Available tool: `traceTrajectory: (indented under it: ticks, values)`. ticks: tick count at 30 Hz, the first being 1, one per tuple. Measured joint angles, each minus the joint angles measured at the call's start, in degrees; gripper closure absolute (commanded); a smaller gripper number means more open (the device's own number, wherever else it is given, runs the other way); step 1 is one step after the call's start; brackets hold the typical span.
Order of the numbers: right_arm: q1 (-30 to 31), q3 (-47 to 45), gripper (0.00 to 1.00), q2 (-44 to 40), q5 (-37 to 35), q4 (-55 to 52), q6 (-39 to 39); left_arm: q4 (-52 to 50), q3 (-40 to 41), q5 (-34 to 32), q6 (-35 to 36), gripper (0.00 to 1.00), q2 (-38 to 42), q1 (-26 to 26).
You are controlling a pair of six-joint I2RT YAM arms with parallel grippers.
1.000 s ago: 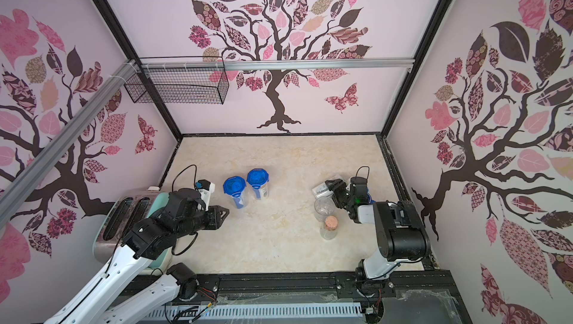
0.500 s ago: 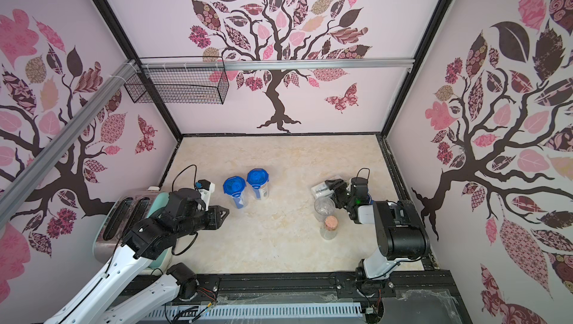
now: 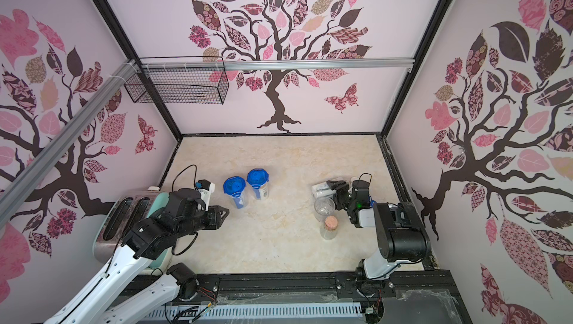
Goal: Take out toiletry kits
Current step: 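Pour the toiletry kits out of the container.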
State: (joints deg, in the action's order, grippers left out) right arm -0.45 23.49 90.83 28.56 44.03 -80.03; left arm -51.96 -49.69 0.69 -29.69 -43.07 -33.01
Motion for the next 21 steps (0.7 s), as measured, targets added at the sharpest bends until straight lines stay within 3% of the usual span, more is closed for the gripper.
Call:
traceTrajectory:
  ticks: [10,21]
  values:
    - [-1.3,0.0,0.5,0.1,1.0,1.4,-5.7,0.0,0.0,0.0,0.0,0.69,-0.2,0.0]
    - [-2.2,-1.1,0.51,6.2,4.8,11.7,-16.0,0.0,0.0,-0.2,0.0,0.69,-0.8,0.0]
